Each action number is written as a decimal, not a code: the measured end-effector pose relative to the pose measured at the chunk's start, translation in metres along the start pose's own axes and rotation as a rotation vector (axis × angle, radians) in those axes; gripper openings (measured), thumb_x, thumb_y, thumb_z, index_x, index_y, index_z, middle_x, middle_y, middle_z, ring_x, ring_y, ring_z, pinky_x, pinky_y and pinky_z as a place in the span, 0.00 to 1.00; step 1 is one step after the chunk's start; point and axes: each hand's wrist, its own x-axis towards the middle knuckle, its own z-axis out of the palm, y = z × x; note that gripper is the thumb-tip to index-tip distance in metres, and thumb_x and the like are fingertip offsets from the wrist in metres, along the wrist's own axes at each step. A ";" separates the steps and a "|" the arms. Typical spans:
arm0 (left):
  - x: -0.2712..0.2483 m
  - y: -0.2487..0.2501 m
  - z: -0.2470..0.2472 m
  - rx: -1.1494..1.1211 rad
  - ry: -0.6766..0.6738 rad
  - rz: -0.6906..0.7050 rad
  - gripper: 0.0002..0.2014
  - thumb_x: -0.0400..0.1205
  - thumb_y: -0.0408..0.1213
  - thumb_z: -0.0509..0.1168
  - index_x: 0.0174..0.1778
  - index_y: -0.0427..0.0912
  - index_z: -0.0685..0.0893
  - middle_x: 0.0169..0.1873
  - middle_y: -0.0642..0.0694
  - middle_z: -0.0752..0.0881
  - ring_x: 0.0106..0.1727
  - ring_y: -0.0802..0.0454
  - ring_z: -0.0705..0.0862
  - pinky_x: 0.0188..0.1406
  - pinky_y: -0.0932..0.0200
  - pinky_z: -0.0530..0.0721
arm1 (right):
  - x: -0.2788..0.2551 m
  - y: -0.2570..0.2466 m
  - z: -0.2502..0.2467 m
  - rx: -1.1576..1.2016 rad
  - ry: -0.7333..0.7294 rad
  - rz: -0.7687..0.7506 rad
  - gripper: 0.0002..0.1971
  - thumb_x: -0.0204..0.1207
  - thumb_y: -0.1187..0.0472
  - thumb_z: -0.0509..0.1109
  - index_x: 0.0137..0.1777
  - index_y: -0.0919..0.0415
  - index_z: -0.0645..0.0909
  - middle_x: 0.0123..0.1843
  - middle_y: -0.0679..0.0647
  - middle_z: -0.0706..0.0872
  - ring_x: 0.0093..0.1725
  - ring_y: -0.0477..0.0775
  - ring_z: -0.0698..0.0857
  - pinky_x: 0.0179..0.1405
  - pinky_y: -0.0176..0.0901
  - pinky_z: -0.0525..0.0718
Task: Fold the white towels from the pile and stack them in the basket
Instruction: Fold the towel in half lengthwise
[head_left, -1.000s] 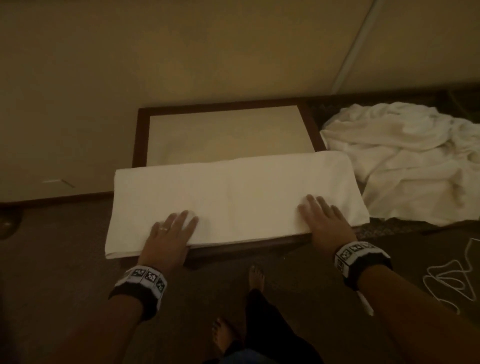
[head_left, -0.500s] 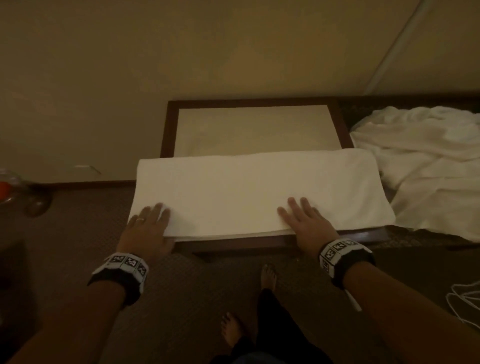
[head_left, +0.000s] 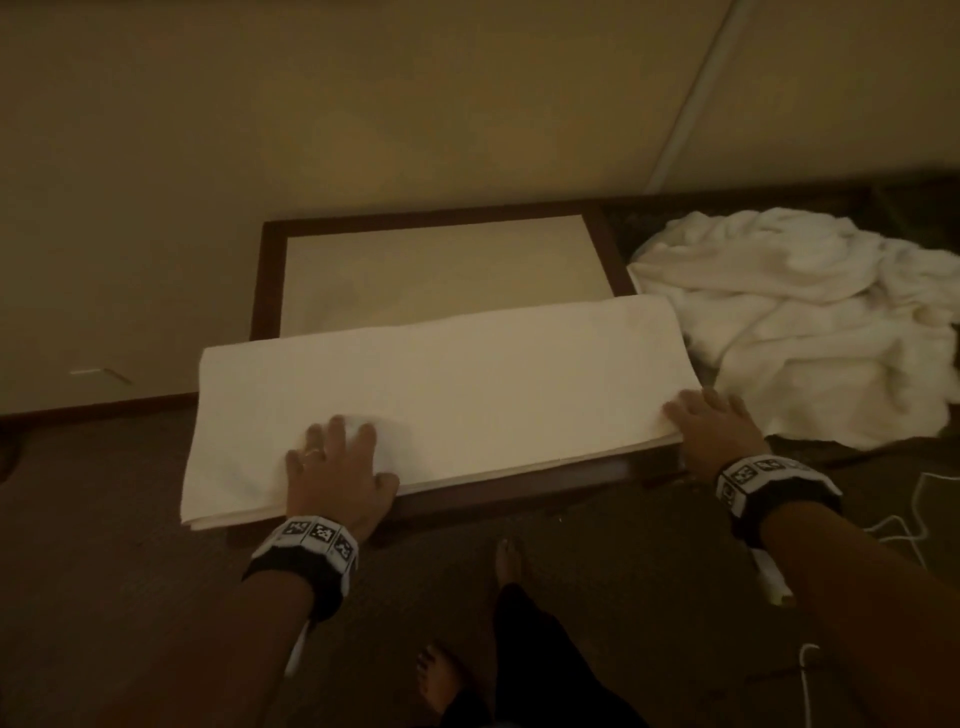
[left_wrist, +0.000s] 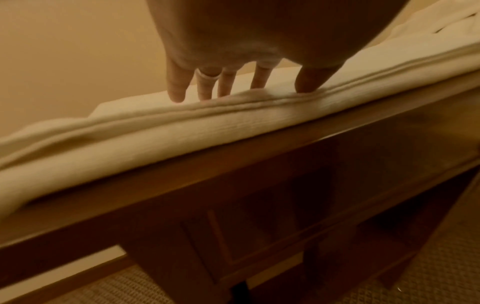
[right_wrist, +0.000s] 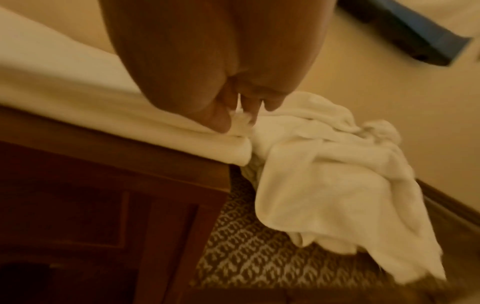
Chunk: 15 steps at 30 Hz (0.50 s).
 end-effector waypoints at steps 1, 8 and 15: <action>0.002 0.006 -0.001 -0.007 0.011 0.005 0.34 0.80 0.59 0.55 0.82 0.50 0.60 0.84 0.39 0.54 0.84 0.35 0.55 0.79 0.32 0.60 | 0.000 0.007 0.006 0.024 -0.023 0.008 0.26 0.75 0.53 0.67 0.74 0.51 0.69 0.78 0.52 0.66 0.77 0.59 0.65 0.77 0.59 0.61; 0.032 0.061 -0.002 -0.078 0.063 0.168 0.36 0.83 0.65 0.42 0.86 0.54 0.49 0.87 0.44 0.47 0.86 0.40 0.50 0.82 0.34 0.55 | 0.044 0.023 0.008 0.525 0.065 0.201 0.29 0.76 0.36 0.52 0.62 0.60 0.76 0.65 0.63 0.78 0.60 0.65 0.79 0.59 0.56 0.80; 0.047 0.096 0.017 -0.044 0.038 0.094 0.40 0.77 0.71 0.32 0.86 0.59 0.40 0.87 0.44 0.38 0.86 0.37 0.44 0.80 0.27 0.50 | 0.078 0.039 0.011 0.789 -0.171 0.326 0.38 0.76 0.35 0.68 0.75 0.64 0.69 0.73 0.64 0.76 0.68 0.66 0.78 0.63 0.54 0.77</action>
